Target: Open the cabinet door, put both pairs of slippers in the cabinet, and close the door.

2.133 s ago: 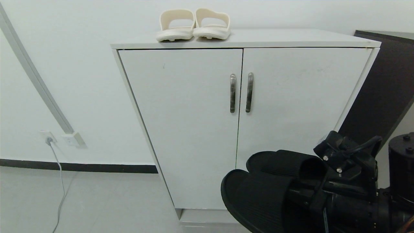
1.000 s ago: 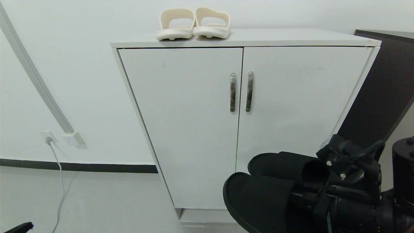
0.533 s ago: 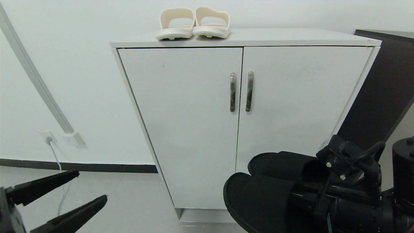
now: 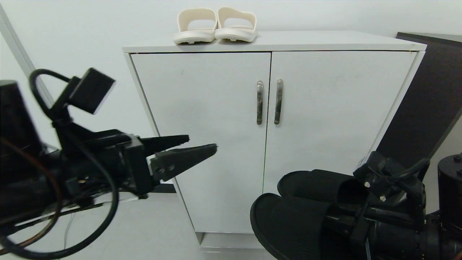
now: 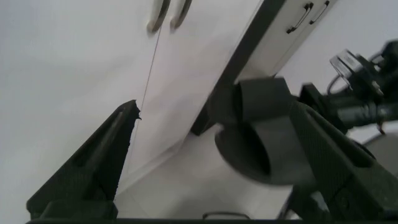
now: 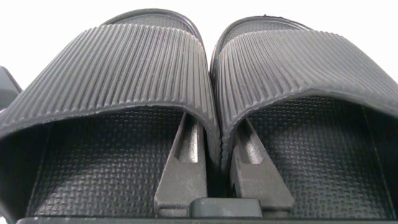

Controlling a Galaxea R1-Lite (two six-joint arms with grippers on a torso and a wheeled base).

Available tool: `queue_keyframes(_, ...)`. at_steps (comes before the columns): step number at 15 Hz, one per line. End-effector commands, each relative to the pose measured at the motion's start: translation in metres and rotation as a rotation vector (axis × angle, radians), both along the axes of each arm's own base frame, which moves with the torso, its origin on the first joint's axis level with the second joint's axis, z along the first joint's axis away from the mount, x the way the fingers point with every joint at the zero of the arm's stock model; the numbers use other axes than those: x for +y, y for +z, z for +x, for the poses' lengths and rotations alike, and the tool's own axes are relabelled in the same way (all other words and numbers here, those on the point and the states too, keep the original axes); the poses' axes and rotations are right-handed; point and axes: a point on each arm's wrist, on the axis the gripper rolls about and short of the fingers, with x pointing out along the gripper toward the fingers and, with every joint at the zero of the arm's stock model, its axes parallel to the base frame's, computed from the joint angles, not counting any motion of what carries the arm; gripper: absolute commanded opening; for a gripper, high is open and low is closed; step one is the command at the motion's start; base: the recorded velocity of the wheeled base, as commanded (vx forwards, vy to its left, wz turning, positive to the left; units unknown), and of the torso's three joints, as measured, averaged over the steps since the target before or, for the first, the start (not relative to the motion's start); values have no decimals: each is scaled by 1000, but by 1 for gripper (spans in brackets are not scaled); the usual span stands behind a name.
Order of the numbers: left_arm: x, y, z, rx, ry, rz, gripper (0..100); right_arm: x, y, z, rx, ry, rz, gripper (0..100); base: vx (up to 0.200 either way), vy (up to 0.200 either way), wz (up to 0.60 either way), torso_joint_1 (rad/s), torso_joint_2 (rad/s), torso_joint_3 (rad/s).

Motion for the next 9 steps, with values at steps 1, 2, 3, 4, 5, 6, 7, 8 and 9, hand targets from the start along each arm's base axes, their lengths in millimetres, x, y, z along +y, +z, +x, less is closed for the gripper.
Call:
queue_keyframes(1,-46,-5,47,42,-76,1,100,-1,0,0,-1,-3,0,0,0,0,0,0,0,0)
queue_keyframes(2,-58,-1,54,35,-123,-6,100,-1,0,-1,-1,-3,0,0,0,0,0,0,0,0)
queue_keyframes(3,-64,2,58,28,-162,-14,100,-1,0,-1,0,-3,-1,0,0,0,0,0,0,0)
queue_keyframes(4,-77,6,67,28,-215,-30,100,-1,-1,0,2,-3,-3,0,0,0,0,0,0,0)
queue_keyframes(5,-85,10,75,26,-228,-43,100,0,-1,0,3,-1,-4,0,0,0,0,0,0,0)
queue_keyframes(6,-91,17,78,20,-240,-61,100,0,-1,0,4,-1,-5,0,0,0,0,0,0,0)
queue_keyframes(7,-98,22,79,31,-257,-78,100,0,-1,0,4,-3,-5,0,0,0,0,0,0,0)
queue_keyframes(8,-105,29,82,29,-269,-89,100,0,-1,0,4,-3,-5,0,0,0,0,0,0,0)
queue_keyframes(9,-113,31,88,32,-275,-88,100,-1,-1,0,3,-3,-4,0,0,0,0,0,0,0)
